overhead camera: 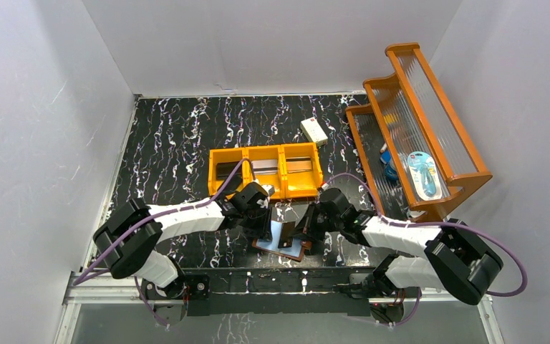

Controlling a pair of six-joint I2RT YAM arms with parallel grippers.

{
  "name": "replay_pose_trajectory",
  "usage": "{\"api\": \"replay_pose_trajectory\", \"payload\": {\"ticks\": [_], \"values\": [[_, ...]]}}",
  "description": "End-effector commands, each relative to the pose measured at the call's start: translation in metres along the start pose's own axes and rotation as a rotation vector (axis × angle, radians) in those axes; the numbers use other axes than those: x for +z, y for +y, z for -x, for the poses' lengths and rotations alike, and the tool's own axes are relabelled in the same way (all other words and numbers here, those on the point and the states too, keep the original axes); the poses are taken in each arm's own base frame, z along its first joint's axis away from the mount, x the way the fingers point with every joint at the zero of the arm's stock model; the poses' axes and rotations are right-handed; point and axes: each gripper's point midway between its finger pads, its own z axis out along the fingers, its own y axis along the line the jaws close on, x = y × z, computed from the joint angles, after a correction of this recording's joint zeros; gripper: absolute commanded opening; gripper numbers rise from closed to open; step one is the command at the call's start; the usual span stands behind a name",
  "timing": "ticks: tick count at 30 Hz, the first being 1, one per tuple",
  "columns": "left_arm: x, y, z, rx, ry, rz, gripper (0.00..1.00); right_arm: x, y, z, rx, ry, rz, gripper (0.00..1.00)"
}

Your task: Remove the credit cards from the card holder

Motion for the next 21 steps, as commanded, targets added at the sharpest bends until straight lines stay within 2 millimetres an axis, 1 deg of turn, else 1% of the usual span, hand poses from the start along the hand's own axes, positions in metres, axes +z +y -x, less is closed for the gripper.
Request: {"api": "replay_pose_trajectory", "payload": {"ticks": [1, 4, 7, 10, 13, 14, 15, 17, 21], "values": [[-0.003, 0.029, -0.032, -0.008, 0.098, 0.108, 0.19, -0.007, -0.004, 0.0, 0.006, -0.014, -0.006, 0.06], [-0.007, 0.026, -0.027, -0.007, 0.076, 0.101, 0.31, -0.012, 0.007, 0.002, 0.008, -0.026, 0.029, 0.06], [-0.012, 0.02, -0.02, -0.005, 0.048, 0.082, 0.35, -0.017, 0.015, 0.005, 0.008, -0.045, 0.058, 0.06], [-0.018, 0.013, -0.011, -0.003, 0.015, 0.068, 0.38, -0.021, 0.019, 0.008, 0.006, -0.065, 0.07, 0.06], [-0.026, 0.009, -0.002, -0.004, -0.022, 0.069, 0.46, -0.024, 0.025, 0.009, -0.002, -0.076, 0.094, 0.06], [-0.026, 0.011, -0.001, -0.007, -0.029, 0.082, 0.48, -0.024, 0.029, 0.01, -0.007, -0.075, 0.11, 0.06], [-0.033, 0.011, 0.005, -0.007, -0.063, 0.09, 0.51, -0.024, 0.032, 0.008, -0.011, -0.064, 0.124, 0.06], [-0.04, 0.017, 0.009, -0.015, -0.098, 0.126, 0.56, -0.021, 0.035, 0.007, -0.013, -0.045, 0.136, 0.06], [-0.053, 0.028, 0.015, -0.031, -0.157, 0.178, 0.65, -0.01, 0.034, 0.004, -0.009, 0.001, 0.119, 0.06]]}}
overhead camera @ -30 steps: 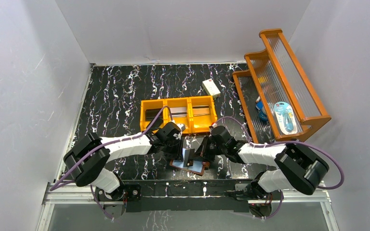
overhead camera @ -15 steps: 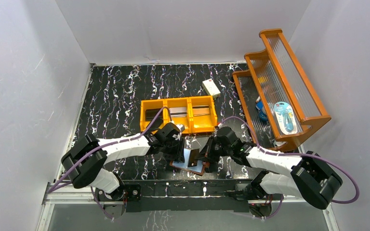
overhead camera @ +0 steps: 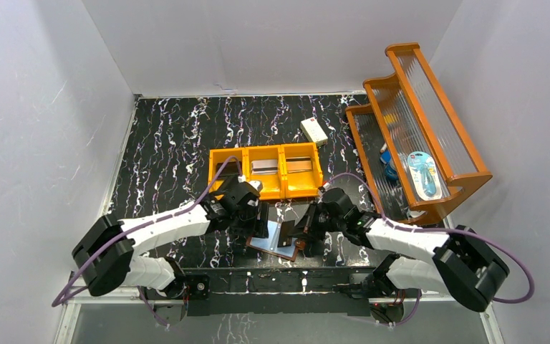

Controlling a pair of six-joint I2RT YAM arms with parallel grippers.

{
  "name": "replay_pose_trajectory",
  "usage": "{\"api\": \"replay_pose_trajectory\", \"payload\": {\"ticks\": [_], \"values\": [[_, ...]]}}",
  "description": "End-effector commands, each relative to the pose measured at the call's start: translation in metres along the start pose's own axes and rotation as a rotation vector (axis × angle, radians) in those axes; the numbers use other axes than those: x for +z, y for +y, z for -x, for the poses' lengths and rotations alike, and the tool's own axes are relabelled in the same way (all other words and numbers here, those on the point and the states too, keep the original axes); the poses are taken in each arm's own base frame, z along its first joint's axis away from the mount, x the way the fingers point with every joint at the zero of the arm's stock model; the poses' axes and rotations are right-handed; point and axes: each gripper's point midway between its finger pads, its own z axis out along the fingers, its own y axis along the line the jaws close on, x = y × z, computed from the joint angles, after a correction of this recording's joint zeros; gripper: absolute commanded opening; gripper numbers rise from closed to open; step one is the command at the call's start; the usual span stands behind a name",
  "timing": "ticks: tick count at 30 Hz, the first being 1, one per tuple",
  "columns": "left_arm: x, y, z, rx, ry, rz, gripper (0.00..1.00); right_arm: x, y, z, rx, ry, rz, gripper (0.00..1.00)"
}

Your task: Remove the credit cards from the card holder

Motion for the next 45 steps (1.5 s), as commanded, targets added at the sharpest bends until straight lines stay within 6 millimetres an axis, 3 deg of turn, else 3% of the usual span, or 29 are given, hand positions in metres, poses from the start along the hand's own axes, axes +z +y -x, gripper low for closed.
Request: {"api": "replay_pose_trajectory", "payload": {"ticks": [1, 8, 10, 15, 20, 23, 26, 29, 31, 36, 45], "values": [[-0.02, 0.013, 0.013, -0.02, -0.087, 0.072, 0.65, 0.008, 0.019, 0.003, -0.018, 0.034, 0.059, 0.06], [-0.026, 0.014, 0.015, -0.02, -0.1, 0.071, 0.7, 0.013, 0.027, 0.0, -0.021, 0.071, 0.09, 0.06], [-0.027, 0.02, 0.014, -0.036, -0.084, 0.079, 0.75, 0.01, 0.035, 0.0, -0.014, 0.061, 0.121, 0.06], [-0.037, 0.04, 0.02, -0.138, -0.087, 0.04, 0.79, 0.001, 0.052, 0.006, -0.027, 0.011, 0.161, 0.06], [-0.05, 0.043, 0.031, -0.194, -0.144, -0.011, 0.84, 0.012, 0.061, 0.0, -0.036, 0.076, 0.193, 0.06], [-0.053, 0.037, 0.033, -0.205, -0.149, -0.043, 0.84, 0.027, 0.051, -0.002, -0.021, 0.11, 0.156, 0.06], [-0.054, 0.031, 0.033, -0.212, -0.149, -0.076, 0.84, 0.038, 0.029, -0.006, 0.01, 0.127, 0.077, 0.06], [-0.053, 0.027, 0.032, -0.224, -0.146, -0.114, 0.84, 0.042, 0.0, -0.01, 0.038, 0.137, -0.033, 0.03], [-0.052, 0.022, 0.032, -0.234, -0.141, -0.145, 0.84, 0.041, -0.006, -0.011, 0.036, 0.13, -0.046, 0.03], [-0.05, 0.018, 0.033, -0.254, -0.137, -0.185, 0.84, 0.032, 0.012, -0.007, -0.025, 0.11, 0.019, 0.03], [-0.047, -0.016, 0.033, -0.335, -0.116, -0.435, 0.82, 0.01, 0.05, 0.002, -0.019, 0.016, 0.201, 0.02]]}}
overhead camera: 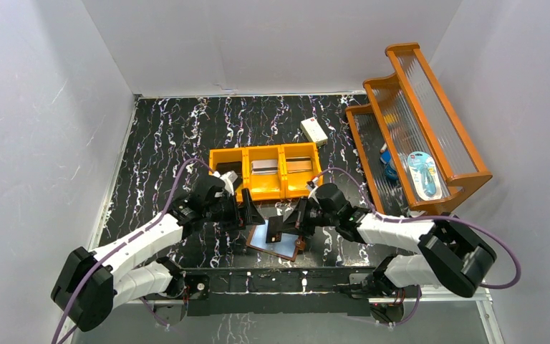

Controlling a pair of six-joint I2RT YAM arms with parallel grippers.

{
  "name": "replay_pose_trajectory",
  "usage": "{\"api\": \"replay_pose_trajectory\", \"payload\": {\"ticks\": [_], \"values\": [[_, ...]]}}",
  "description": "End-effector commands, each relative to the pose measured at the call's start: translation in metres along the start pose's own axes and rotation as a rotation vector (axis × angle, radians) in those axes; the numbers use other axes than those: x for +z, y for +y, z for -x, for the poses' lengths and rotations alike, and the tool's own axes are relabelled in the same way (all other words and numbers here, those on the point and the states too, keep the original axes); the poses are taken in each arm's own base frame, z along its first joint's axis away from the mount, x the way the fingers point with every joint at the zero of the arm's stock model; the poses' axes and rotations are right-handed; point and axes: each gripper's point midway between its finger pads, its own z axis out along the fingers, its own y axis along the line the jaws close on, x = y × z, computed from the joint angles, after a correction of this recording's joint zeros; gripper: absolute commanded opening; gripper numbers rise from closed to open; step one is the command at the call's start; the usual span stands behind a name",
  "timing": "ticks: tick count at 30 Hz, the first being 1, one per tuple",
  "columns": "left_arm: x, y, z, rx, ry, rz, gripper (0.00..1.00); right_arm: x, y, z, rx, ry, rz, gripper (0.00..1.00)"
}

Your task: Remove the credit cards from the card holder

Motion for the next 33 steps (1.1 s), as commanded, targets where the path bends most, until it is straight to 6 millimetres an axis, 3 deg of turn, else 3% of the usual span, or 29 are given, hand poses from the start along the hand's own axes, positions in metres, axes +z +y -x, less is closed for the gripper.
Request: {"api": "replay_pose_trajectory", "payload": {"ticks": [1, 3, 5, 10, 15, 22, 25, 33], "values": [[0.001, -0.022, -0.005, -0.083, 0.027, -0.167, 0.8, -0.014, 0.028, 0.008, 0.006, -0.084, 0.146, 0.02], [-0.001, -0.024, -0.002, -0.102, 0.018, -0.203, 0.76, -0.019, 0.015, 0.006, 0.022, -0.116, 0.149, 0.02], [-0.003, -0.032, 0.0, -0.112, 0.01, -0.261, 0.72, -0.025, 0.017, 0.007, 0.015, -0.146, 0.171, 0.02], [-0.01, -0.053, -0.001, -0.129, 0.027, -0.432, 0.66, -0.038, 0.028, 0.011, -0.004, -0.21, 0.264, 0.02], [-0.006, -0.052, -0.008, -0.127, 0.067, -0.47, 0.6, -0.047, 0.04, 0.011, -0.018, -0.23, 0.346, 0.01], [-0.015, -0.072, -0.005, -0.078, 0.094, -0.582, 0.57, -0.057, 0.069, 0.009, -0.091, -0.221, 0.479, 0.01], [-0.011, -0.07, -0.005, -0.087, 0.092, -0.576, 0.55, -0.059, 0.077, 0.006, -0.118, -0.206, 0.513, 0.01], [-0.021, -0.089, 0.005, -0.054, 0.068, -0.677, 0.43, -0.061, 0.08, -0.002, -0.147, -0.165, 0.544, 0.01]]}}
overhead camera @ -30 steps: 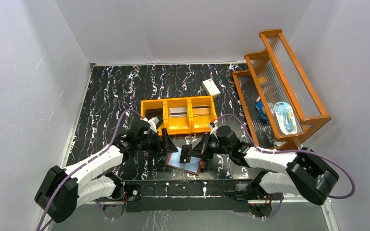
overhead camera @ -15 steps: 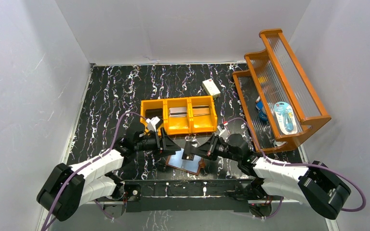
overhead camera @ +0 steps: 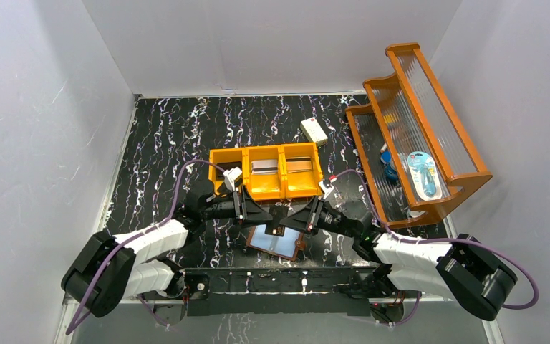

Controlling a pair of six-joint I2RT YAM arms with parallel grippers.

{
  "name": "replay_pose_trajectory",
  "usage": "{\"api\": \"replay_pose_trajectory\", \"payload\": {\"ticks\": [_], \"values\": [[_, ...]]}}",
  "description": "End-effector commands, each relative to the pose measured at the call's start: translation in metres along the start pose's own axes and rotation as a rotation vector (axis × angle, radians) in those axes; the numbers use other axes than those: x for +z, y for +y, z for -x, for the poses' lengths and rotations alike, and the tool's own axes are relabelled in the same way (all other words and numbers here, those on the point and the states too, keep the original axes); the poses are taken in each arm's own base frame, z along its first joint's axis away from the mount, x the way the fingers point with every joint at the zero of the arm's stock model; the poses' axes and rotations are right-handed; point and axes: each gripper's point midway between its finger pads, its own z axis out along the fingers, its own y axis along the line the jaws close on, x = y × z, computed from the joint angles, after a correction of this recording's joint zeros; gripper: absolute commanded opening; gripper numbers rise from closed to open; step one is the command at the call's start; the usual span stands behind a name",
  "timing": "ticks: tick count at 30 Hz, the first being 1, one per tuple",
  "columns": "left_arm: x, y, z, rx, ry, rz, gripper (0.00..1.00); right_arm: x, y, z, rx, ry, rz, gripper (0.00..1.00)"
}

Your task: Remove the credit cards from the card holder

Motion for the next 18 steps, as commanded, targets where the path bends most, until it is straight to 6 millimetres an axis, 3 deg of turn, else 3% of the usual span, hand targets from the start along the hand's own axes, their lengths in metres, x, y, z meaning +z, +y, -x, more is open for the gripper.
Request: {"api": "replay_pose_trajectory", "payload": {"ticks": [1, 18], "values": [[-0.002, -0.027, 0.004, 0.075, 0.014, -0.104, 0.4, -0.002, 0.03, -0.002, -0.063, 0.02, 0.131, 0.01], [-0.009, -0.056, -0.003, 0.154, 0.083, -0.198, 0.0, -0.004, 0.04, -0.009, -0.058, 0.063, 0.194, 0.04]]}}
